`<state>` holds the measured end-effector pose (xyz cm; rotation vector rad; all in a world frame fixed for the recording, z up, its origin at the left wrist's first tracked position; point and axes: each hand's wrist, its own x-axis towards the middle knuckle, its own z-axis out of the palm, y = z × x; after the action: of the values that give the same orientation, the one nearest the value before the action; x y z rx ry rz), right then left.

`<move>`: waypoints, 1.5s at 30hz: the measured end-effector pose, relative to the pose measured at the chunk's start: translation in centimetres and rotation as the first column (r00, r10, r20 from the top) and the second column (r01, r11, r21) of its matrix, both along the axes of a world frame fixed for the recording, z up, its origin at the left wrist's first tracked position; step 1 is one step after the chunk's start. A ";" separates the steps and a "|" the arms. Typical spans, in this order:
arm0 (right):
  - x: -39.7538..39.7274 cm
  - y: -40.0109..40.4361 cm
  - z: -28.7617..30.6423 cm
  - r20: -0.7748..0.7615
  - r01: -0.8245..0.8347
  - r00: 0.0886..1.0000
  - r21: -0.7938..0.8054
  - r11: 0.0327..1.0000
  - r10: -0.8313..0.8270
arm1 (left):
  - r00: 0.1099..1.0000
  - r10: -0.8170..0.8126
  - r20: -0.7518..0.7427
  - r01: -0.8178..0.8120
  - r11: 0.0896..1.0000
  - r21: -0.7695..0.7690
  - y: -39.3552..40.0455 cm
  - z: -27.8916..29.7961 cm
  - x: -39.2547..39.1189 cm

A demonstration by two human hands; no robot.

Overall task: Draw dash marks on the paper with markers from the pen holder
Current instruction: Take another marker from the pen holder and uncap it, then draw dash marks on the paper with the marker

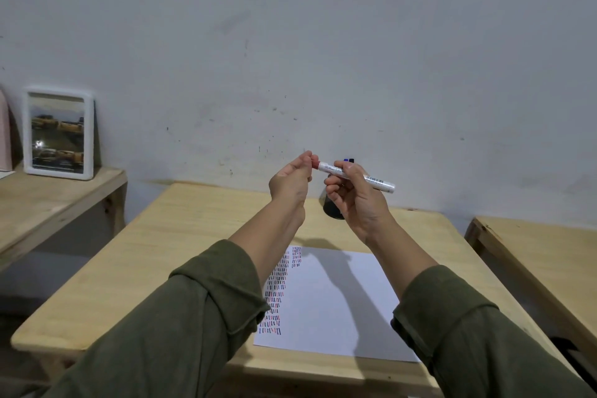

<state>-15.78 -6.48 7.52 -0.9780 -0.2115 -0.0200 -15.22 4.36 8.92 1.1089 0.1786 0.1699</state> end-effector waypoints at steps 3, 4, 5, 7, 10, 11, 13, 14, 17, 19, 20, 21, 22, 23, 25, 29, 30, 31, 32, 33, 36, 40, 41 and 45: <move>0.0 0.4 -0.5 0.025 0.001 1.000 -0.063 0.998 0.000 | 0.998 0.020 -0.058 -0.019 1.000 0.018 0.4 -0.4 0.0; -0.1 0.5 -0.7 0.040 -0.004 0.999 -0.087 0.996 0.007 | 0.996 0.036 -0.086 -0.033 0.999 0.034 0.7 -0.5 0.0; -0.1 0.6 -0.9 0.061 -0.011 0.998 -0.118 0.993 0.018 | 0.992 0.055 -0.114 -0.049 0.998 0.050 0.9 -0.7 0.1; -0.3 0.8 -1.1 0.100 -0.028 0.994 -0.187 0.982 0.047 | 0.985 0.086 -0.148 -0.077 0.995 0.062 1.8 -1.2 0.2; -0.4 0.8 -1.6 0.093 -0.034 0.994 -0.215 0.976 0.055 | 0.977 0.164 -0.134 -0.156 0.985 0.070 3.6 -2.0 0.3; -0.4 0.7 -1.8 0.074 -0.039 0.996 -0.204 0.978 0.055 | 0.974 0.193 -0.116 -0.181 0.977 0.110 4.2 -2.4 0.1; -0.4 0.7 -2.5 0.027 -0.054 0.998 -0.189 0.981 0.060 | 0.967 0.245 -0.073 -0.223 0.947 0.233 5.3 -3.5 -0.4; -0.4 0.7 -2.9 0.003 -0.062 0.998 -0.188 0.980 0.064 | 0.963 0.262 -0.065 -0.231 0.926 0.299 5.8 -4.2 -0.7; -0.8 1.1 -4.4 -0.056 -0.074 0.996 -0.190 0.979 0.064 | 0.959 0.281 -0.047 -0.232 0.867 0.441 7.2 -6.9 -1.7; -1.2 1.5 -5.4 -0.092 -0.080 0.994 -0.183 0.980 0.064 | 0.954 0.291 -0.069 -0.212 0.821 0.530 7.9 -9.0 -2.2; -1.3 1.6 -5.9 -0.109 -0.080 0.992 -0.182 0.980 0.060 | 0.950 0.299 -0.088 -0.201 0.804 0.560 8.1 -10.0 -2.4; -1.5 1.7 -6.4 -0.125 -0.077 0.991 -0.183 0.980 0.055 | 0.944 0.313 -0.104 -0.194 0.783 0.591 8.3 -11.1 -2.5; -1.6 1.8 -6.8 -0.141 -0.072 0.989 -0.184 0.980 0.046 | 0.937 0.331 -0.111 -0.187 0.744 0.641 8.5 -12.0 -2.5; -1.8 1.8 -7.2 -0.155 -0.066 0.987 -0.187 0.980 0.037 | 0.933 0.341 -0.113 -0.170 0.696 0.698 8.6 -12.7 -2.4; -2.0 1.7 -7.9 -0.178 -0.050 0.984 -0.206 0.977 0.012 | 0.932 0.346 -0.108 -0.135 0.609 0.781 8.8 -13.6 -2.6; -2.2 1.2 -9.1 -0.214 -0.019 0.976 -0.287 0.958 -0.044 | 0.934 0.343 -0.102 -0.090 0.501 0.861 9.0 -14.3 -2.9; -2.2 1.1 -9.3 -0.220 -0.012 0.974 -0.299 0.954 -0.057 | 0.934 0.344 -0.102 -0.083 0.483 0.872 9.0 -14.4 -2.8; -2.3 0.9 -9.5 -0.226 -0.005 0.972 -0.310 0.951 -0.068 | 0.933 0.344 -0.100 -0.078 0.468 0.880 8.9 -14.5 -2.7; -2.3 0.7 -9.7 -0.232 -0.001 0.970 -0.320 0.948 -0.077 | 0.934 0.344 -0.097 -0.076 0.455 0.887 8.9 -14.7 -2.7; -2.3 0.5 -9.8 -0.239 0.004 0.967 -0.325 0.946 -0.086 | 0.936 0.341 -0.089 -0.076 0.442 0.894 8.9 -14.8 -2.6; -2.3 0.1 -10.4 -0.267 0.039 0.954 -0.329 0.943 -0.133 | 0.945 0.320 -0.067 -0.066 0.389 0.919 8.9 -15.3 -2.6; -2.2 0.0 -10.7 -0.284 0.094 0.933 -0.395 0.914 -0.219 | 0.950 0.290 -0.114 0.025 0.294 0.956 8.8 -15.4 -3.3; -2.1 0.0 -10.8 -0.284 0.108 0.928 -0.416 0.903 -0.242 | 0.952 0.281 -0.122 0.047 0.263 0.964 8.7 -15.5 -3.7; -1.9 0.3 -11.3 -0.236 0.144 0.920 -0.542 0.828 -0.314 | 0.962 0.240 -0.128 0.092 0.158 0.983 8.7 -16.1 -5.0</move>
<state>-17.66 -6.21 -3.81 -1.5275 0.2187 -0.0303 -20.23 13.09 -7.21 2.5380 0.3895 0.2402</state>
